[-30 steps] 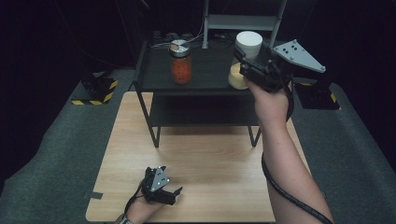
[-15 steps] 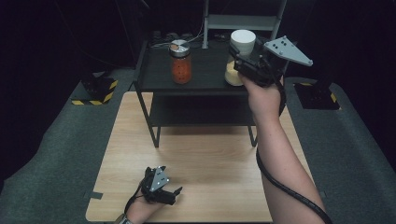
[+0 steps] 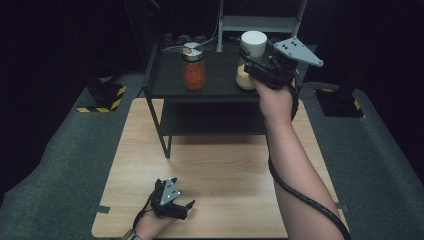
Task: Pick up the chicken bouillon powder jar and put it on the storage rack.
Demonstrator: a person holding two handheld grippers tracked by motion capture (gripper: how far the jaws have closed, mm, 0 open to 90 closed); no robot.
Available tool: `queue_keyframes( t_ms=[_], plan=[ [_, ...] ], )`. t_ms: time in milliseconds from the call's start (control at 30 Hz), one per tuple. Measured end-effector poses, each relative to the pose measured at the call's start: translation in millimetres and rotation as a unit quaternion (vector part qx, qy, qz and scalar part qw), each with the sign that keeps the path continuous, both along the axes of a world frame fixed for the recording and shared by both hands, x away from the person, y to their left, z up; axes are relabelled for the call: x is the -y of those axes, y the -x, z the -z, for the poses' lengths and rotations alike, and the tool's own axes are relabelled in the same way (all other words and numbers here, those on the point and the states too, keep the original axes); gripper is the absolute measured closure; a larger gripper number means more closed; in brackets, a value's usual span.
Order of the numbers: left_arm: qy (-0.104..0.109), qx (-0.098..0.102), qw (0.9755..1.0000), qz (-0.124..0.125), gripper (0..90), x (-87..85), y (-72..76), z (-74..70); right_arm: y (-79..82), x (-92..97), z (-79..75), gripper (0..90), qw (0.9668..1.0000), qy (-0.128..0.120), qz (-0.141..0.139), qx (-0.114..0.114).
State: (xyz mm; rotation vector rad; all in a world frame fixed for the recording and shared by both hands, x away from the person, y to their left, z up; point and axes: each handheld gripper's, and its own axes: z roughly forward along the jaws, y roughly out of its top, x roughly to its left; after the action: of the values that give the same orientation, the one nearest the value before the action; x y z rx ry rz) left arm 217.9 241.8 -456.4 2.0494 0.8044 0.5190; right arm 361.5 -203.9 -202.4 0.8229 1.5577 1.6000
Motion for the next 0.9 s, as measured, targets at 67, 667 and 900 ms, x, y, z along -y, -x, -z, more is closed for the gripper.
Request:
queue_keyframes(
  t_ms=[67, 667, 900],
  plan=[
    [0.001, -0.001, 1.0000, 0.000, 1.3, -0.3, -0.2, 0.0, -0.6, -0.7, 0.5, 33.3, 1.0000, 0.000, 0.001, 0.001],
    [0.000, -0.002, 1.0000, 0.001, 1.3, 0.2, -0.5, 0.0, -0.7, 3.3, 0.0, 29.9, 1.0000, -0.007, -0.001, -0.004],
    [-0.001, -0.002, 1.0000, 0.001, 1.3, 0.8, -0.5, -0.3, 3.9, 2.2, -7.3, 16.2, 0.9999, 0.005, 0.003, -0.013]
  ],
)
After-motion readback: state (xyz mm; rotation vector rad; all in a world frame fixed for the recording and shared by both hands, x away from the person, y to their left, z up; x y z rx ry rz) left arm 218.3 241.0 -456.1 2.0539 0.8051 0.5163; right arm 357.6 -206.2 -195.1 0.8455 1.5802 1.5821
